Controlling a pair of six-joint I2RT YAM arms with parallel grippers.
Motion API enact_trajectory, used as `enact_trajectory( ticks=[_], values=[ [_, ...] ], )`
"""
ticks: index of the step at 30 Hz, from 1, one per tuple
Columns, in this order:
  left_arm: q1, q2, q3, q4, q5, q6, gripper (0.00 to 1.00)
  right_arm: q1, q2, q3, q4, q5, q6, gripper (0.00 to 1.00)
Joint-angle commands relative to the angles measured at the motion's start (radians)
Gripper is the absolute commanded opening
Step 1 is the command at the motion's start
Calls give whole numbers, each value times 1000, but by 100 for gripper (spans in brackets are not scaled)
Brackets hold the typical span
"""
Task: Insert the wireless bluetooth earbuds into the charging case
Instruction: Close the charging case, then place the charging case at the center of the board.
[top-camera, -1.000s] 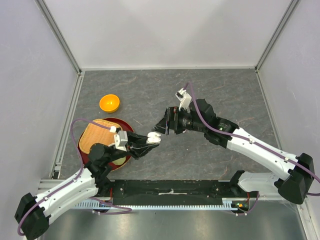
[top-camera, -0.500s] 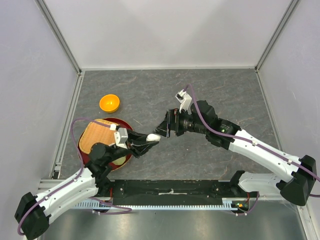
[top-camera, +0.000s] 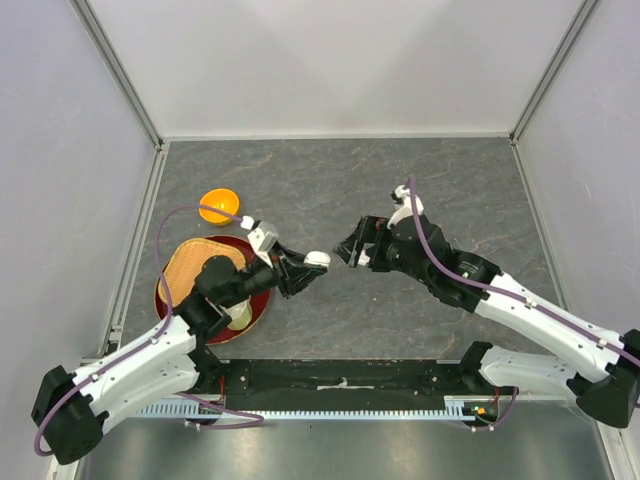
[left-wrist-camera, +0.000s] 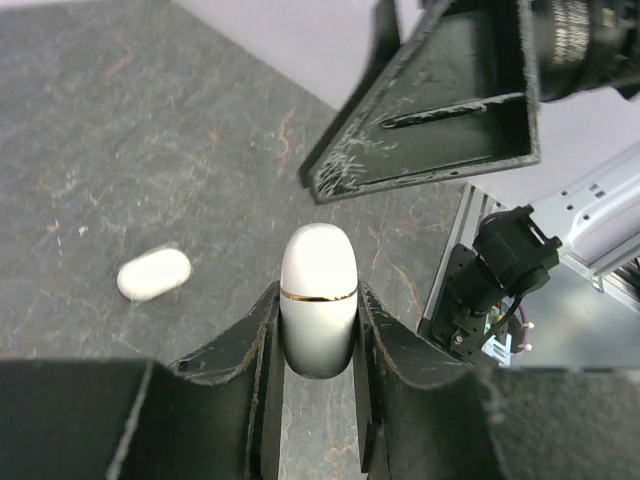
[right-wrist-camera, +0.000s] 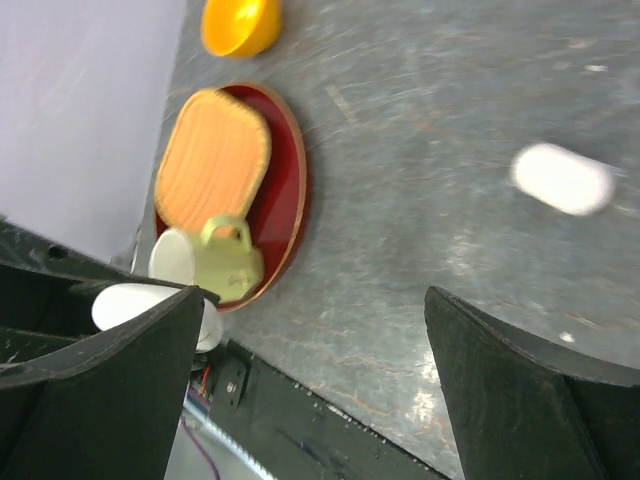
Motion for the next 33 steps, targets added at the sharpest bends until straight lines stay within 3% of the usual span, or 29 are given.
enact_trajectory(
  ticks=[1,6,11,17,33],
  values=[
    [0,125,131,-222,-38,-99,2,1,-80,-46,-115,281,160,98],
    [2,293,193,-279,-2,-165,2,1,-191,-80,-165,430,228,98],
    [-1,457,214,-230,15,-260,3,0,-274,-103,-191,497,243,98],
    [-21,608,210,-92,23,-335,6,0,-288,-111,-195,499,243,98],
    [-98,945,328,34,-9,-435,16,0,-264,-112,-195,467,228,98]
  ],
)
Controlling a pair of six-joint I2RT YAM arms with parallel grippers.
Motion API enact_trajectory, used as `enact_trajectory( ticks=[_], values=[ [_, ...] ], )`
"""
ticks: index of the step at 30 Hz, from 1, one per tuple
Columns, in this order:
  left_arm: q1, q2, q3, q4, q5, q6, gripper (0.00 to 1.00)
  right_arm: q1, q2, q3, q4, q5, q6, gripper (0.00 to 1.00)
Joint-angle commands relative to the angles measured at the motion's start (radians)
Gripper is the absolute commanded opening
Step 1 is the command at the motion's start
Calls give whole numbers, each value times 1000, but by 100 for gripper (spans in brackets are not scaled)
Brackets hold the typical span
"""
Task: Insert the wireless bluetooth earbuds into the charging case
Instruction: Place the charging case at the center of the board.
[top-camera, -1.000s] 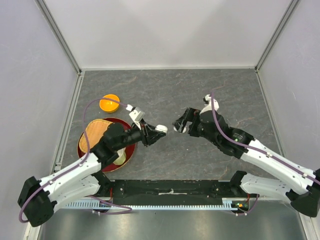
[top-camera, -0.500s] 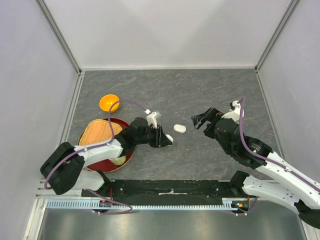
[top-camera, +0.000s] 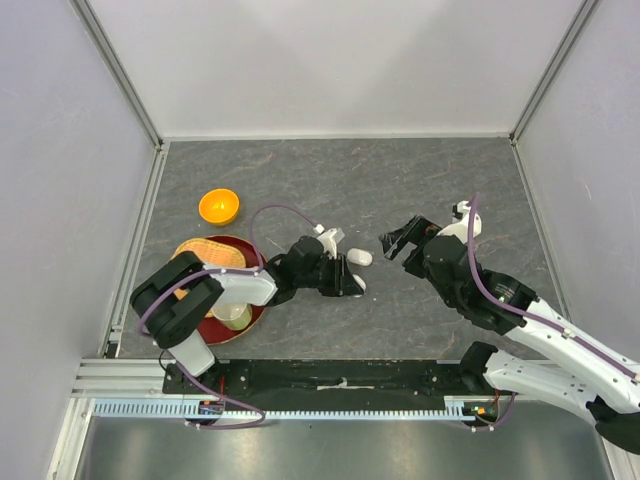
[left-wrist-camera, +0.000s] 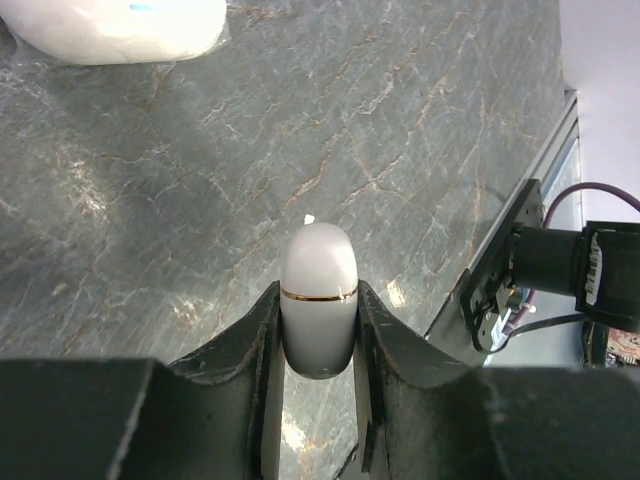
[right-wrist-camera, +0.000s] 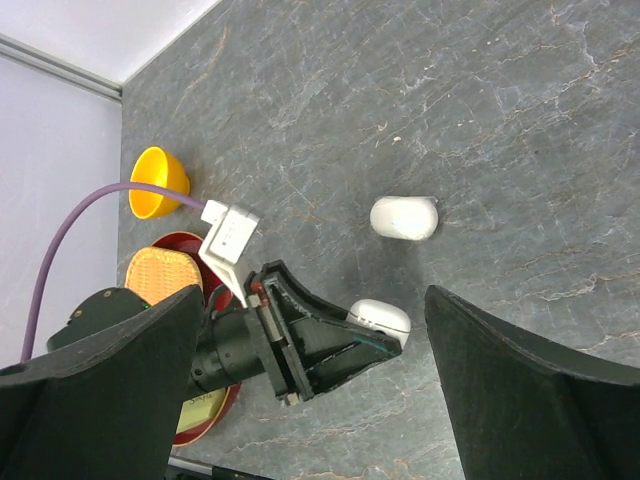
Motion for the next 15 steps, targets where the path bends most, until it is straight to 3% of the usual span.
enact_trajectory(
  ticks=[1,10,15],
  values=[
    [-15,78,59,79,-13,-66,18,-1,-17,-11,-1,8,-5,98],
    [-17,153,62,114,-13,-128,25,0,-27,-20,-3,19,-12,98],
    [-15,152,81,17,-22,-109,34,-1,-29,-23,-4,20,-11,98]
  ],
)
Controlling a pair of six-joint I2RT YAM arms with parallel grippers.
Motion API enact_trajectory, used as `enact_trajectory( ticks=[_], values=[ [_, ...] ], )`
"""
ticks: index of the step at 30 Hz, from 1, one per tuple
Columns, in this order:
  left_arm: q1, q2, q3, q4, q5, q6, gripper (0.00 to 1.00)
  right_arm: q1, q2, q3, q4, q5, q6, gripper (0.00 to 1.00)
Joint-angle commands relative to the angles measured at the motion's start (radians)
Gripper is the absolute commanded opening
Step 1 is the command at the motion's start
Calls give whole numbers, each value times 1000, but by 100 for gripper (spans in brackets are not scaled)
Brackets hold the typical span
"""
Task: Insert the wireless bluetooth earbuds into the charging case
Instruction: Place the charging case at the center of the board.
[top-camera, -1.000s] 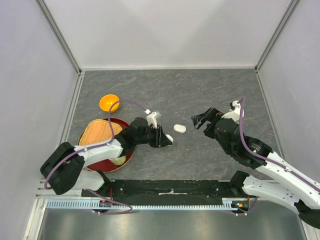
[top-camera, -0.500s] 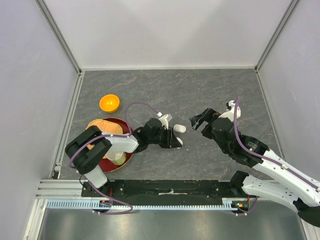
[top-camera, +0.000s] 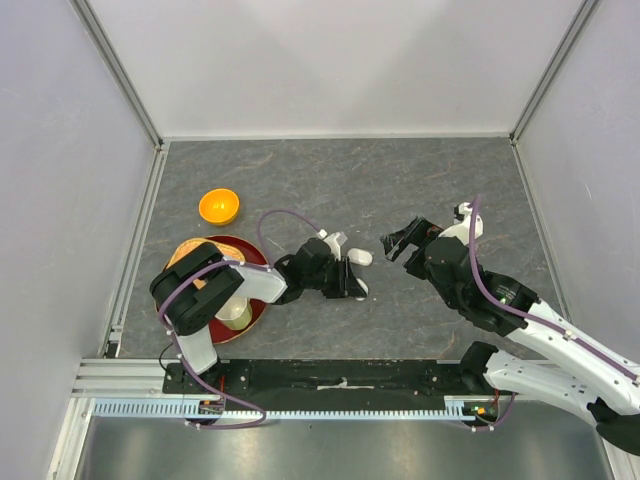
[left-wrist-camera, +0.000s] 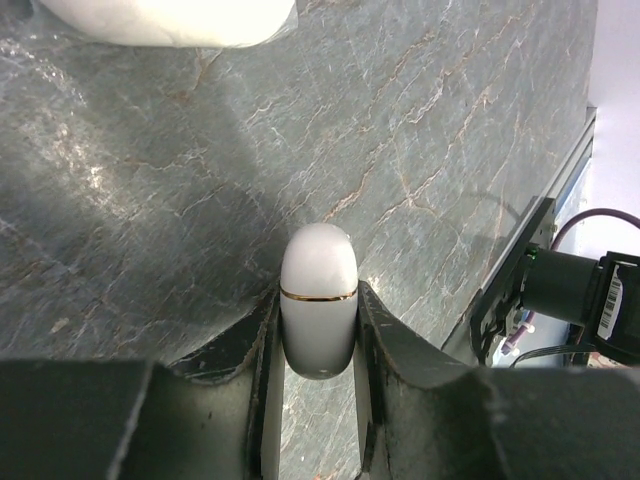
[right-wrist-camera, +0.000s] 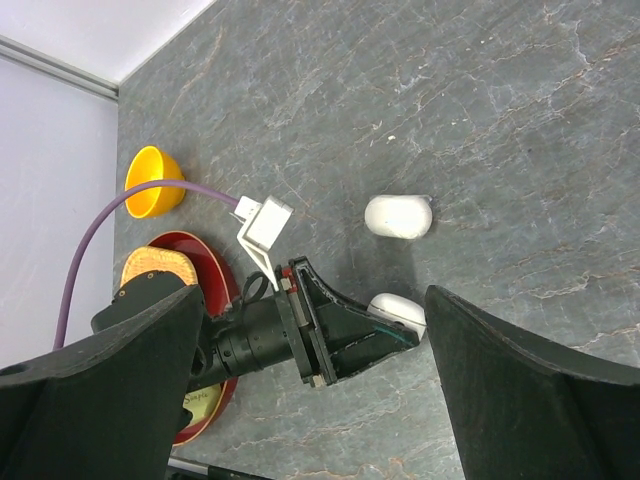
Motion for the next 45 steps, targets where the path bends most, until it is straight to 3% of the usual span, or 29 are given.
enact_trajectory(
  ticks=[1,8,22,39,45],
  values=[
    [-5,-8,34,-43,-40,-15,35,0,-14,-9,-1,20,-13,98],
    [-6,-62,31,-147,-100,42,49,0,-9,-9,0,17,-14,98],
    [-6,-213,10,-357,-271,160,66,-3,-1,-13,0,9,-13,98],
    [6,-741,-47,-541,-541,430,82,-9,68,-18,8,8,-43,98],
    [147,-896,-61,-615,-465,431,85,-50,123,-4,26,-6,-143,98]
  ],
)
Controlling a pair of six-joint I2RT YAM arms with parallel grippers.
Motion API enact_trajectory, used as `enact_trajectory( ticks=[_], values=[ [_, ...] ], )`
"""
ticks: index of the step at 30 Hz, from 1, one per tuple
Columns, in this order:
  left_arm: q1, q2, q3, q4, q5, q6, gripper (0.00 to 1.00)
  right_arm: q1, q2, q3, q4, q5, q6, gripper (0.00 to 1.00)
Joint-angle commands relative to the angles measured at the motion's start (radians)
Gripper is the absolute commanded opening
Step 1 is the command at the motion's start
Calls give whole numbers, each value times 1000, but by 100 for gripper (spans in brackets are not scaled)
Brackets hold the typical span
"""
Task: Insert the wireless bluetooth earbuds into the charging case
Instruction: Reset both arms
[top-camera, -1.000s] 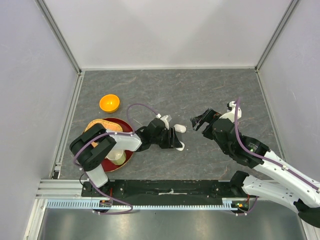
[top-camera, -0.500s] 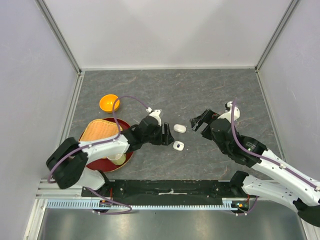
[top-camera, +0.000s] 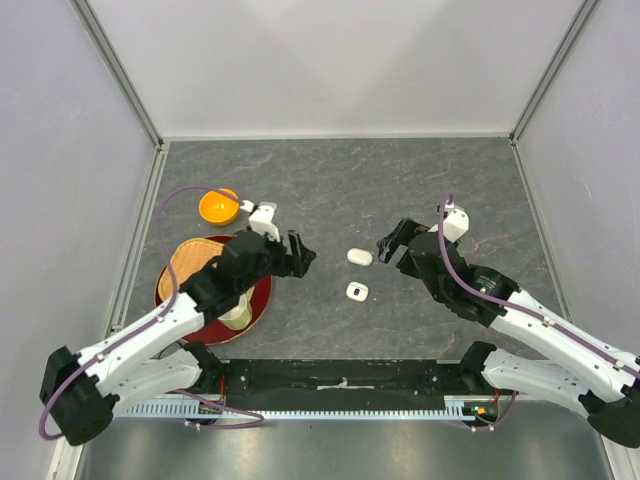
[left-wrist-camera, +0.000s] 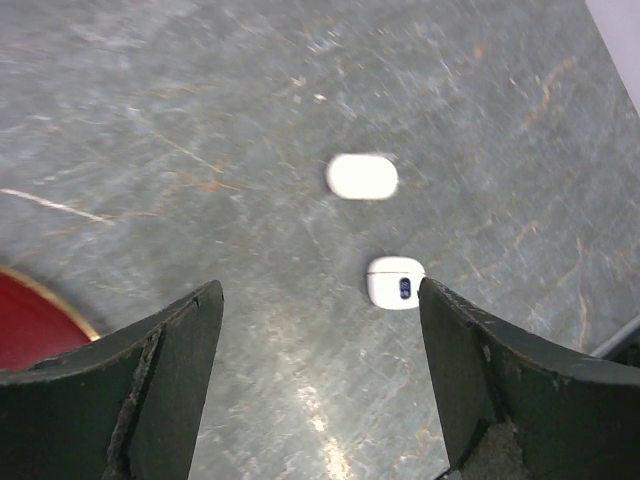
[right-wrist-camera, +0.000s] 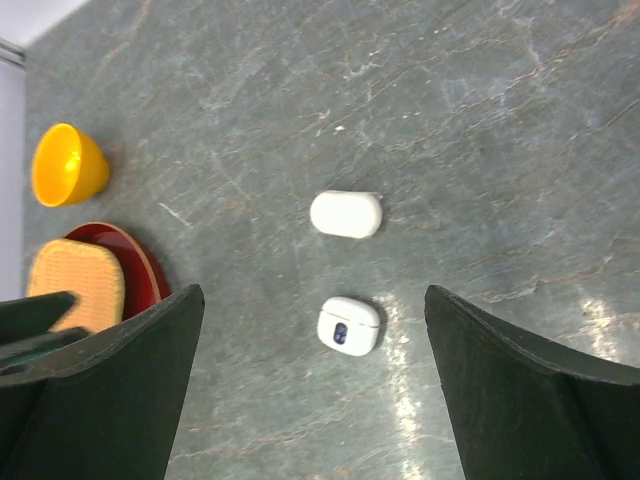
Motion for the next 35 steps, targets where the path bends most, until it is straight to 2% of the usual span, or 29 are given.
enact_trajectory(
  ticks=[1,5,7,9,12,20,26,35],
  values=[
    [120,-112,-30,-56,24,62,85,-42,50,22,23,-24,-130,98],
    [199,-231,-42,-111,-1,64,89,-127,113,38,25,-99,-218,98],
    [251,-305,-50,-116,10,56,89,-217,127,36,25,-148,-245,98],
    [272,-369,-61,-109,16,58,90,-312,130,32,25,-209,-268,98],
    [285,-400,-75,-110,45,91,90,-375,109,19,43,-205,-320,98],
    [285,-381,-52,-147,180,2,91,-380,43,-63,115,20,-382,98],
    [283,-370,-15,-187,108,-31,91,-380,7,-160,229,177,-437,98],
    [283,-422,-15,-208,14,-2,91,-380,62,-222,338,240,-498,98]
  ],
)
